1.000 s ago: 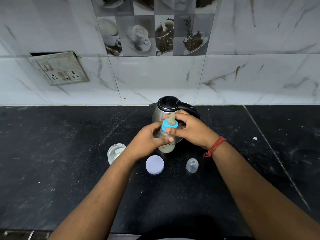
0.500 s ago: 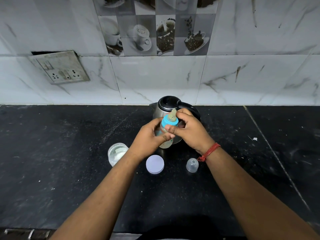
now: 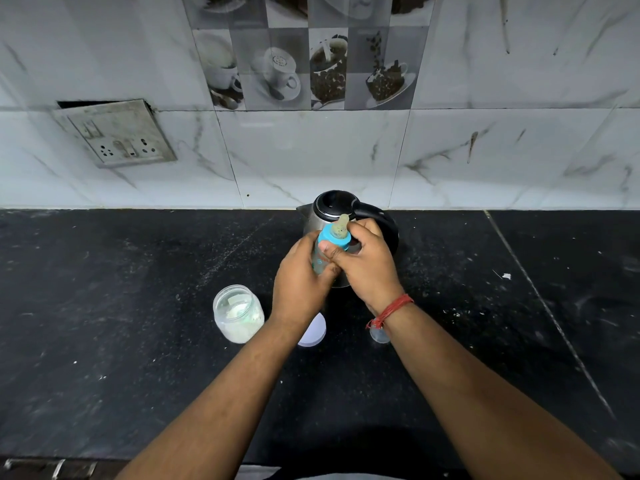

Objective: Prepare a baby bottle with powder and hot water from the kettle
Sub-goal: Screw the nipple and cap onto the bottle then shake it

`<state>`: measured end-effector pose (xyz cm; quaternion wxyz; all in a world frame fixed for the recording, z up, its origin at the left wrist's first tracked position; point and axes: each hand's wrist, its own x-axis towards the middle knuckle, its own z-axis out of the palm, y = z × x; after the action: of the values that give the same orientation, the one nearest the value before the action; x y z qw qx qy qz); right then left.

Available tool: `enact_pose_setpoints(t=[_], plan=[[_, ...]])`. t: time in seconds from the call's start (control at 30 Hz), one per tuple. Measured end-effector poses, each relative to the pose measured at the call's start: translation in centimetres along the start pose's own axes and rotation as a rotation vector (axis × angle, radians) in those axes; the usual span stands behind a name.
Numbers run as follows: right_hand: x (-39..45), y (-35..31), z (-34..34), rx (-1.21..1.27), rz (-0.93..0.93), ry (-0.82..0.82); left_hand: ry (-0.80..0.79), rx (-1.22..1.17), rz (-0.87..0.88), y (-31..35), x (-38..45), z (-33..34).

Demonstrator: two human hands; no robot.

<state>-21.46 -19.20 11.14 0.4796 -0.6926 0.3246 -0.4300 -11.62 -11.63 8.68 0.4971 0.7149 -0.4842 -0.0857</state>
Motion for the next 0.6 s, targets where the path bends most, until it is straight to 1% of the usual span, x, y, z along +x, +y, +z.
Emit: enact_pose_setpoints(t=[0.1,0.17,0.23,0.33,0.37,0.5,0.6], plan=[[-0.3,0.0,0.5,0.005,0.027,0.018,0.049,-0.011,-0.032,0.1,-0.5,0.4],[-0.5,0.0,0.7,0.004,0.052,0.002,0.033,-0.035,-0.036,-0.2,-0.4,0.4],[-0.5,0.2,0.4,-0.051,0.064,-0.061,-0.003,-0.062,-0.045,-0.6,-0.3,0.3],[-0.3,1.0,-0.9,-0.162,0.064,-0.166,-0.05,-0.134,-0.107,-1.3,-0.5,0.2],[-0.2,1.3,-1.5,-0.183,0.063,-0.165,-0.068,-0.157,-0.13,-1.6,-0.8,0.2],[-0.7,3.7,-4.1,-0.271,0.101,-0.082,-0.165,-0.182,-0.189,-2.9,-2.2,0.3],[-2.1,6.7,-5.7,-0.379,0.164,-0.082,-0.225,-0.177,-0.222,-3.6,-3.4,0.6]])
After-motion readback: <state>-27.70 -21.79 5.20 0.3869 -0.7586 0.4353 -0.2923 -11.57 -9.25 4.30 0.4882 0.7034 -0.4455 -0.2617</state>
